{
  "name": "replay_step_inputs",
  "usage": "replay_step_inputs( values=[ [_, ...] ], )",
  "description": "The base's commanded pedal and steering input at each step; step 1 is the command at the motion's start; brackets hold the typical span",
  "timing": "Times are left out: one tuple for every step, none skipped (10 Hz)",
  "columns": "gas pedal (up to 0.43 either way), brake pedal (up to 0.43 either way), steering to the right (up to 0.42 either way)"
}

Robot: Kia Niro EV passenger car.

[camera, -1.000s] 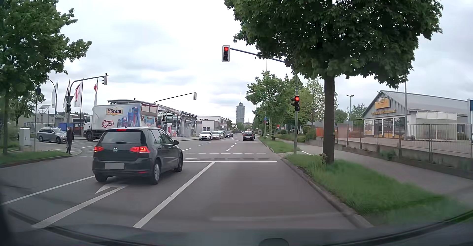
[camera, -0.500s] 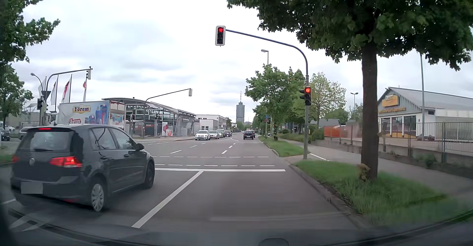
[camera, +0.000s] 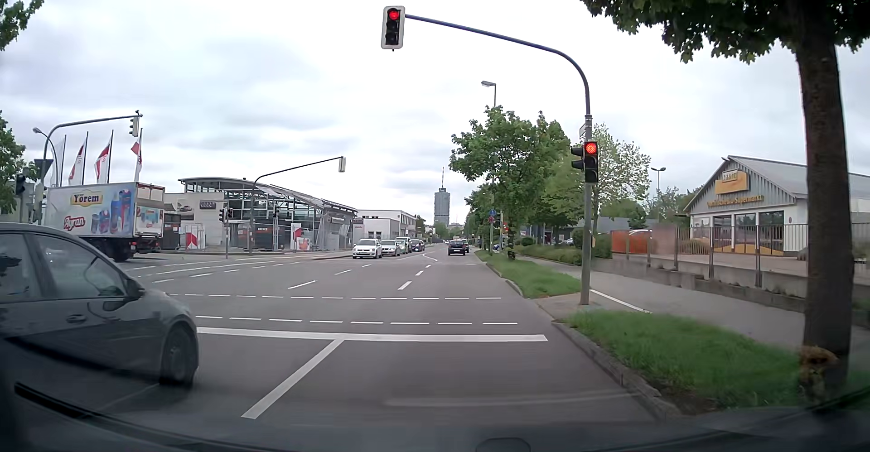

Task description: Follow the waypoints while adhering to traffic rules and regulations

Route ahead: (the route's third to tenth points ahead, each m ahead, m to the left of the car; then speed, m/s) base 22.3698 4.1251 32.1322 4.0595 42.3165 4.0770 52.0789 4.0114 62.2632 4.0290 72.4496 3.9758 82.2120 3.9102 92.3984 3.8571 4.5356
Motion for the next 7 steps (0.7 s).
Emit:
replay_step_inputs(
  values=[
    [0.0, 0.287, 0.003],
    [0.0, 0.287, 0.003],
    [0.0, 0.293, 0.003],
    [0.0, 0.293, 0.002],
    [0.0, 0.293, 0.003],
    [0.0, 0.287, 0.002],
    [0.0, 0.287, 0.002]
  ],
)
